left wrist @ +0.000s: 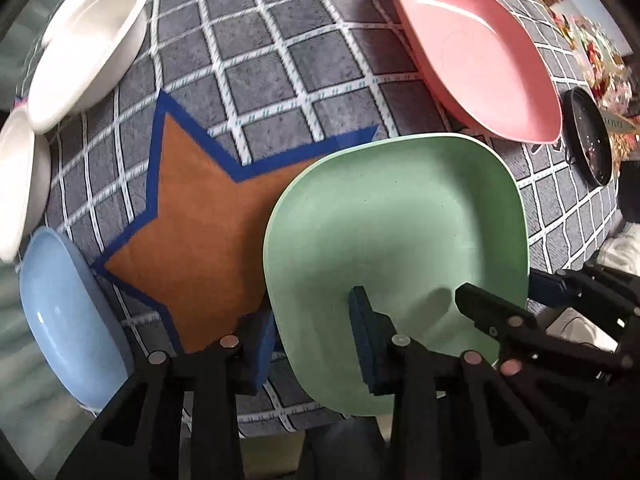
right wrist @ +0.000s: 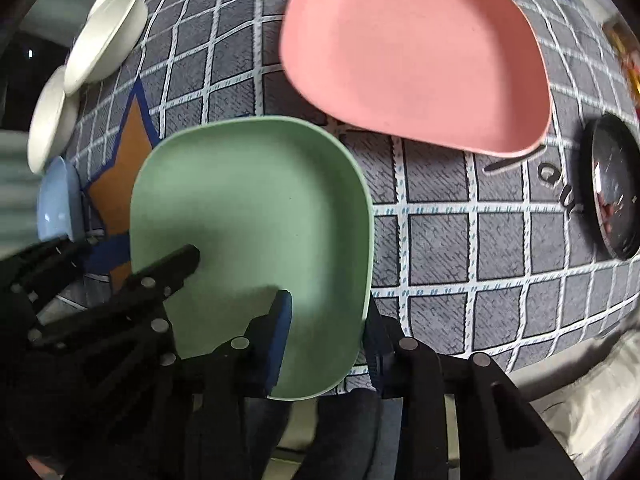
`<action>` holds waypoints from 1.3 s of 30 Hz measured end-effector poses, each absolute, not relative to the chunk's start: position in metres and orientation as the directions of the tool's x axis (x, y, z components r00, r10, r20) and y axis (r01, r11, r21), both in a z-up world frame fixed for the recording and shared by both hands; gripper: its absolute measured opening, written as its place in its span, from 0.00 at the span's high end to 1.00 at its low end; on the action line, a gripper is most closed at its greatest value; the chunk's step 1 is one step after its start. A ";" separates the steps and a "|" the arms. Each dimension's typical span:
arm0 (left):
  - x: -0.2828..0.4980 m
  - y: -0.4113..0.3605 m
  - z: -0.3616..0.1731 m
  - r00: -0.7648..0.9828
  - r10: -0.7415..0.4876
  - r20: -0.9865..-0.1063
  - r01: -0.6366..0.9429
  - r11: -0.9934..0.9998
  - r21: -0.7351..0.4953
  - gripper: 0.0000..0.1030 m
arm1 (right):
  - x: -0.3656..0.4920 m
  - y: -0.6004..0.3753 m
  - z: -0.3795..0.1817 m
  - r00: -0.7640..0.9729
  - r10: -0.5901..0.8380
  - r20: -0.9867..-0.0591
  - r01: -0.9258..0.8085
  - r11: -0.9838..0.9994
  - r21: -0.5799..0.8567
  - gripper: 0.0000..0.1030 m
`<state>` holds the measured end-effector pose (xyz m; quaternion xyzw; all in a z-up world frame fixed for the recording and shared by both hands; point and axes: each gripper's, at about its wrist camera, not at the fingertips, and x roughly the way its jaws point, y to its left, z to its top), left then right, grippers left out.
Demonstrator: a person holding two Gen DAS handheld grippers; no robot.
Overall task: Organize plates and bowls
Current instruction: 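Lift the green plate onto the blue plate and open both grippers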
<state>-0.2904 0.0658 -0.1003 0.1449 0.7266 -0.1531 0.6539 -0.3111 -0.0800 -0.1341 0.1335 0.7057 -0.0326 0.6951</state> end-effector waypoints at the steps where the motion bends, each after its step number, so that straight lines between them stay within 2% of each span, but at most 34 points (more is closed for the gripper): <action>1: -0.293 0.065 -0.101 -0.108 0.013 -0.994 0.399 0.916 -0.032 0.63 | -0.312 -0.087 -0.133 0.001 0.176 -0.984 0.253 0.952 0.171 0.64; 11: -0.304 0.056 -0.074 -0.046 0.026 -0.999 0.380 0.925 0.007 0.63 | -0.319 -0.107 -0.122 -0.009 0.252 -0.968 0.229 0.942 0.243 0.64; 21: -0.318 0.052 -0.035 0.032 0.032 -0.999 0.320 0.947 0.040 0.63 | -0.335 -0.110 -0.077 0.044 0.235 -0.971 0.141 0.961 0.239 0.64; 31: -0.331 0.104 0.004 0.074 0.014 -0.997 0.228 0.973 0.031 0.63 | -0.335 -0.069 -0.054 0.058 0.221 -0.974 0.033 0.974 0.223 0.64; 39: -0.310 0.176 0.000 0.067 0.010 -0.998 0.179 0.984 0.022 0.63 | -0.302 -0.017 -0.042 0.065 0.207 -0.976 -0.025 0.978 0.206 0.64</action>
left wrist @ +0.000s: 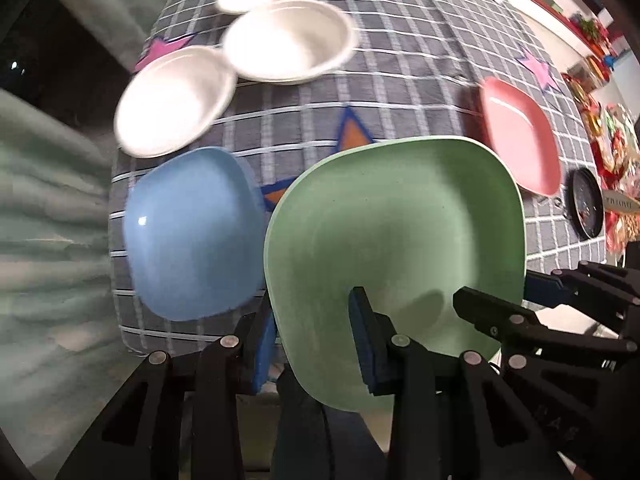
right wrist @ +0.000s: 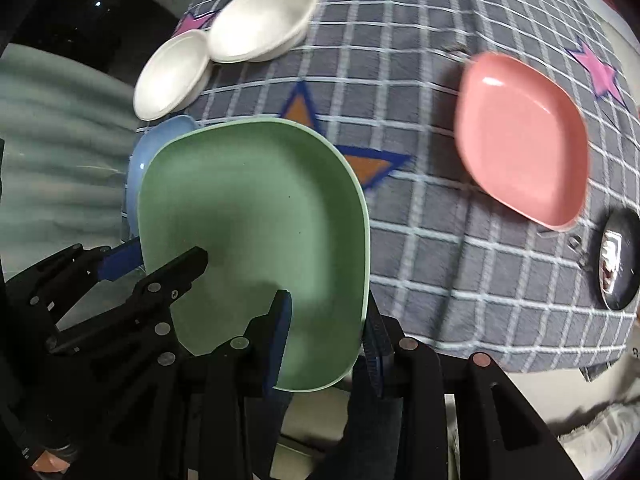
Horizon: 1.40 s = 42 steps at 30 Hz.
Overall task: Organize plates and bowls
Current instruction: 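Lift the green plate onto the blue plate and open both grippers, then move both grippers over to the pink plate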
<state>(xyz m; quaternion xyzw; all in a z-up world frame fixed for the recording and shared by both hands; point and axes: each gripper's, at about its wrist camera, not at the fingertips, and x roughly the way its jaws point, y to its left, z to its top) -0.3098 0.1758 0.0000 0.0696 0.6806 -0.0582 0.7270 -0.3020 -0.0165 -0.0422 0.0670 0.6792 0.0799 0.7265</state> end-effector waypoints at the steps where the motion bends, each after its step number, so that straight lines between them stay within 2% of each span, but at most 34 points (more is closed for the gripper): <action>1: -0.306 0.186 0.002 0.070 0.012 -0.997 0.175 0.984 0.024 0.63 | -0.295 -0.005 -0.040 0.062 0.208 -0.976 -0.031 0.978 0.206 0.64; 14: -0.267 0.310 -0.013 0.021 0.017 -1.000 0.108 0.994 0.019 0.63 | -0.231 0.118 -0.054 0.010 0.208 -0.978 -0.099 0.974 0.206 0.64; 24: -0.251 0.334 -0.037 -0.037 0.002 -0.999 0.146 0.989 -0.004 0.63 | -0.200 0.153 -0.080 -0.033 0.175 -0.984 -0.078 0.981 0.177 0.64; 27: -0.245 0.336 -0.048 -0.079 -0.002 -0.997 0.151 0.988 -0.014 0.54 | -0.195 0.152 -0.088 -0.046 0.163 -0.986 -0.079 0.983 0.166 0.63; 28: -0.243 0.338 -0.050 -0.086 0.000 -0.996 0.145 0.989 -0.013 0.53 | -0.192 0.155 -0.091 -0.054 0.152 -0.987 -0.080 0.985 0.156 0.62; 29: -0.239 0.342 -0.051 -0.088 -0.004 -0.996 0.130 0.991 -0.016 0.50 | -0.192 0.155 -0.092 -0.054 0.134 -0.990 -0.079 0.987 0.138 0.49; 30: -0.237 0.346 -0.050 -0.084 -0.009 -0.996 0.115 0.993 -0.019 0.45 | -0.191 0.153 -0.092 -0.049 0.110 -0.993 -0.077 0.991 0.114 0.31; 32: -0.234 0.351 -0.045 -0.068 -0.016 -0.998 0.101 0.995 -0.023 0.40 | -0.188 0.143 -0.088 -0.027 0.084 -0.996 -0.048 0.995 0.085 0.11; 37: -0.234 0.346 -0.033 -0.029 -0.010 -1.000 0.140 0.990 -0.014 0.39 | -0.190 0.110 -0.080 0.000 0.089 -0.996 0.063 0.994 0.089 0.10; 42: -0.233 0.309 -0.019 0.031 0.000 -1.000 0.257 0.966 0.008 0.34 | -0.199 0.092 -0.086 0.006 0.096 -0.995 0.132 0.987 0.096 0.10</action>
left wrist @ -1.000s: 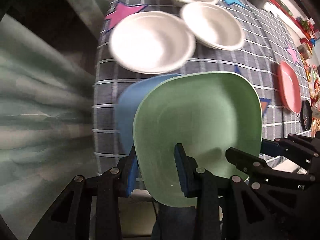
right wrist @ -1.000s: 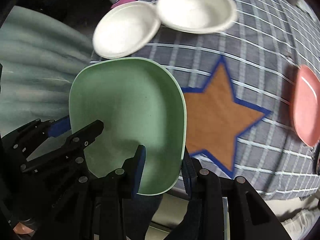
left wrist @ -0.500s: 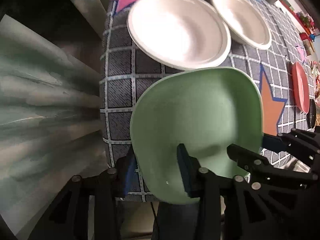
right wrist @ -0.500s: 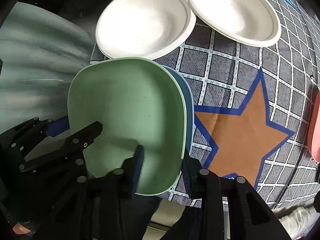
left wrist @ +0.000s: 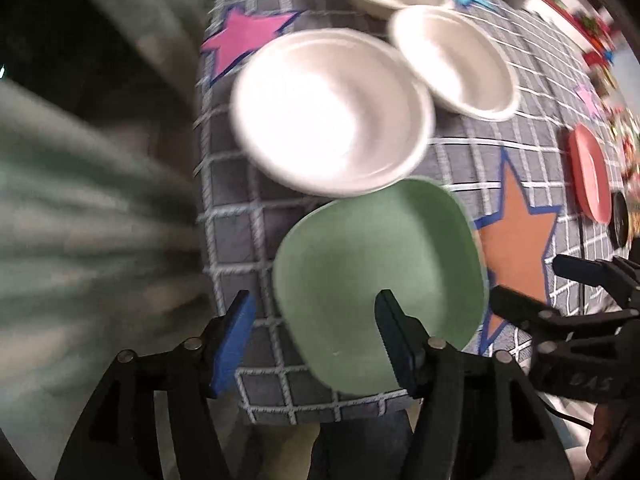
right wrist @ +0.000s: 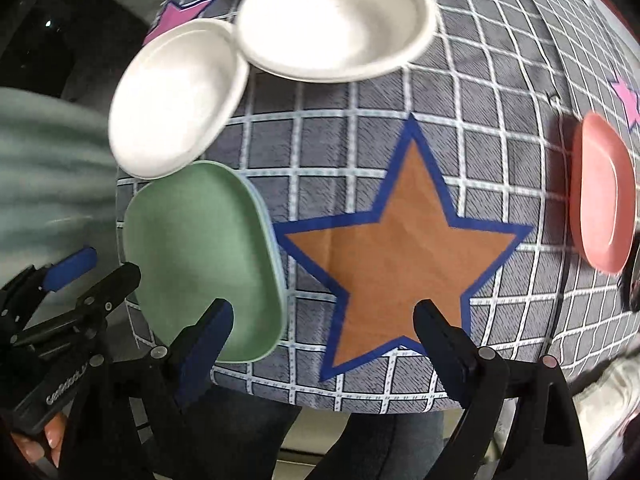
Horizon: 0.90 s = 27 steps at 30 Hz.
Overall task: Organize plates and bowls
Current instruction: 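Move both grippers over to the pink plate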
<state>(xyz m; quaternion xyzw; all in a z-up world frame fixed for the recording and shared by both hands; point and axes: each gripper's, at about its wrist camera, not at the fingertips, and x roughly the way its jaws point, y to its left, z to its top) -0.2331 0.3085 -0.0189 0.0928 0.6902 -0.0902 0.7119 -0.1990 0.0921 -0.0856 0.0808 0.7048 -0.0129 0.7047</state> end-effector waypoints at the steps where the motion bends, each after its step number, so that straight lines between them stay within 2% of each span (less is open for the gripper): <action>1: -0.233 0.300 -0.015 0.038 0.000 -0.999 0.280 0.960 0.011 0.33 | -0.202 0.088 -0.087 0.006 0.097 -0.995 0.139 0.986 0.096 0.10; 6: -0.235 0.266 -0.001 0.071 -0.010 -0.997 0.363 0.932 0.016 0.26 | -0.225 0.058 -0.088 0.021 0.101 -0.995 0.208 0.973 0.103 0.10; 17: -0.244 0.185 -0.013 0.025 -0.033 -0.999 0.499 0.866 -0.016 0.24 | -0.280 -0.029 -0.093 0.052 0.111 -0.992 0.410 0.904 0.122 0.10; 20: -0.245 0.163 -0.023 -0.001 -0.014 -1.000 0.506 0.862 -0.013 0.24 | -0.292 -0.056 -0.098 0.042 0.110 -0.993 0.418 0.901 0.117 0.01; 27: -0.237 0.109 -0.031 -0.027 0.029 -0.999 0.495 0.869 0.012 0.24 | -0.286 -0.131 -0.107 0.019 0.138 -0.990 0.444 0.886 0.132 0.01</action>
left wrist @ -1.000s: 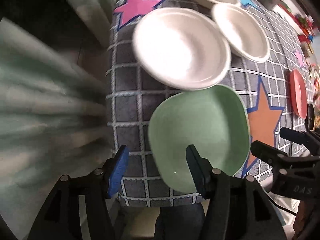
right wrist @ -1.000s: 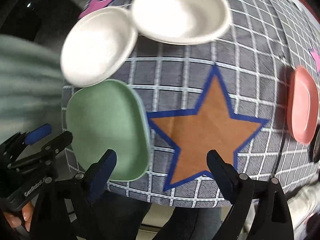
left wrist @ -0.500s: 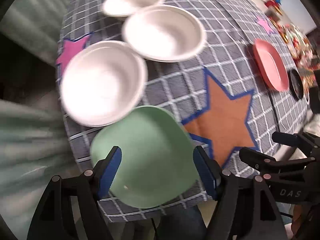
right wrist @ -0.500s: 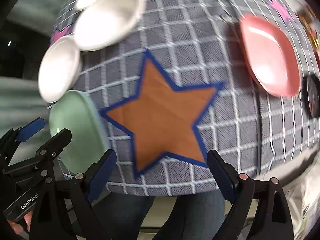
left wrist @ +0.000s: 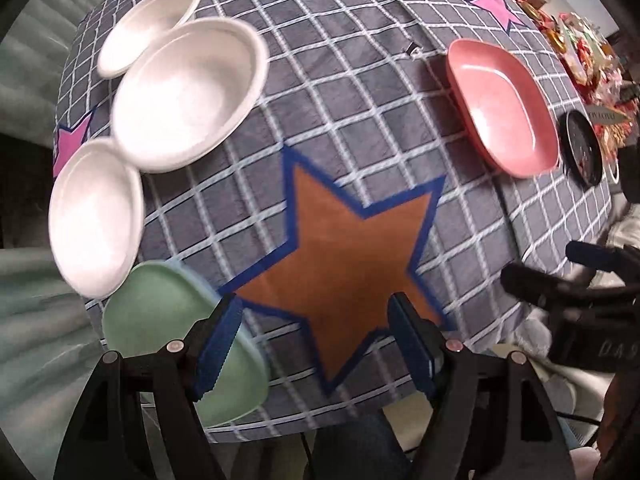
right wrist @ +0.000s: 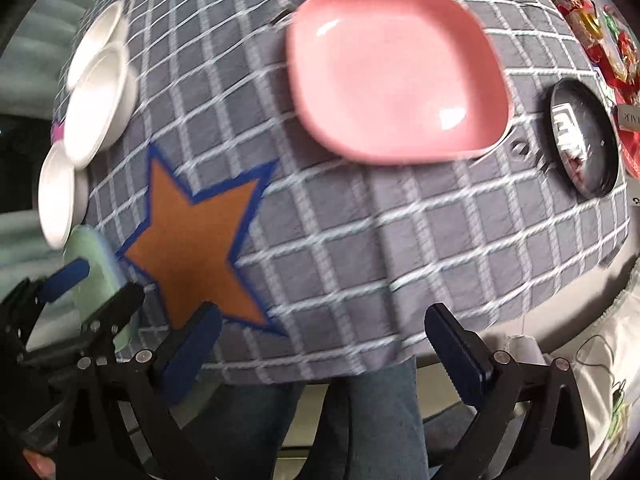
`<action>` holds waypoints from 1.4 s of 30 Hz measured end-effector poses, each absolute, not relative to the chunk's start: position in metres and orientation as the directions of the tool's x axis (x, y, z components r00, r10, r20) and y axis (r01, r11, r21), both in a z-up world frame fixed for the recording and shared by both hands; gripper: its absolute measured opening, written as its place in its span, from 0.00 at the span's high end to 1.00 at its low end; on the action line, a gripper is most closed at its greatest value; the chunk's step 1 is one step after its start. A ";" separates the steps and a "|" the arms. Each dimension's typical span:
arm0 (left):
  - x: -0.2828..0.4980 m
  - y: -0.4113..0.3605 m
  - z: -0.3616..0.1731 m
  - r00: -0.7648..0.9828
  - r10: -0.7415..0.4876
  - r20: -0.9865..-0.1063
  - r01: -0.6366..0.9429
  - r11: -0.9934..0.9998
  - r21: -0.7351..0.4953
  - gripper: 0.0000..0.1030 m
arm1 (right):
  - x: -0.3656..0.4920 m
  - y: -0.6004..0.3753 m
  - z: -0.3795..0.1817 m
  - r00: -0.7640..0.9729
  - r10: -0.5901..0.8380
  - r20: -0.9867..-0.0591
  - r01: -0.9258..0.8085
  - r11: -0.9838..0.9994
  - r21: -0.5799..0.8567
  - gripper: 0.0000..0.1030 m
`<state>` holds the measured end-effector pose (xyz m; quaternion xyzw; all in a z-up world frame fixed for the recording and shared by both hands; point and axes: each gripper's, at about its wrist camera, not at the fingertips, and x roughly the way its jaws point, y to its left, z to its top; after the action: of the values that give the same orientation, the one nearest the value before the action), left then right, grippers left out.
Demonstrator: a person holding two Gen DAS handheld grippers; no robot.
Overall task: Organize plates and bowls
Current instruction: 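Move both grippers over to the pink plate, then close both grippers on the pink plate rim and lift it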
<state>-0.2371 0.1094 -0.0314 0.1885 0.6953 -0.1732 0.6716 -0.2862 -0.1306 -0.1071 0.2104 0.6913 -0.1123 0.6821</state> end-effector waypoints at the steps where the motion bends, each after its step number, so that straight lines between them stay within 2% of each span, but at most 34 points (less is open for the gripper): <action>1: -0.234 0.100 -0.034 -0.031 0.042 -0.999 0.492 0.870 0.021 0.24 | -0.283 -0.146 -0.106 0.029 0.144 -0.989 0.443 0.885 0.142 0.01; 13: -0.186 -0.002 -0.040 -0.027 0.068 -0.997 0.412 0.910 0.051 0.24 | -0.230 -0.285 -0.101 0.041 0.145 -0.989 0.387 0.910 0.149 0.01; 23: -0.149 -0.093 -0.069 -0.017 0.141 -0.990 0.390 0.913 0.123 0.24 | -0.182 -0.317 -0.078 0.056 0.202 -0.978 0.336 0.918 0.209 0.01; 31: -0.152 -0.071 -0.075 -0.033 0.180 -0.983 0.340 0.927 0.158 0.24 | -0.172 -0.310 -0.110 -0.013 0.243 -0.970 0.342 0.912 0.225 0.01; 37: -0.155 -0.054 -0.082 -0.040 0.194 -0.980 0.296 0.939 0.174 0.24 | -0.159 -0.285 -0.122 0.004 0.334 -0.943 0.295 0.900 0.320 0.01; 42: -0.149 -0.061 -0.080 -0.015 0.165 -0.986 0.295 0.943 0.153 0.24 | -0.160 -0.306 -0.111 0.008 0.236 -0.972 0.298 0.927 0.228 0.01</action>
<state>-0.1493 -0.0607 -0.0798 0.1619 0.7107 -0.0477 0.6829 -0.1596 -0.3061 -0.1106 0.1899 0.7038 -0.0226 0.6842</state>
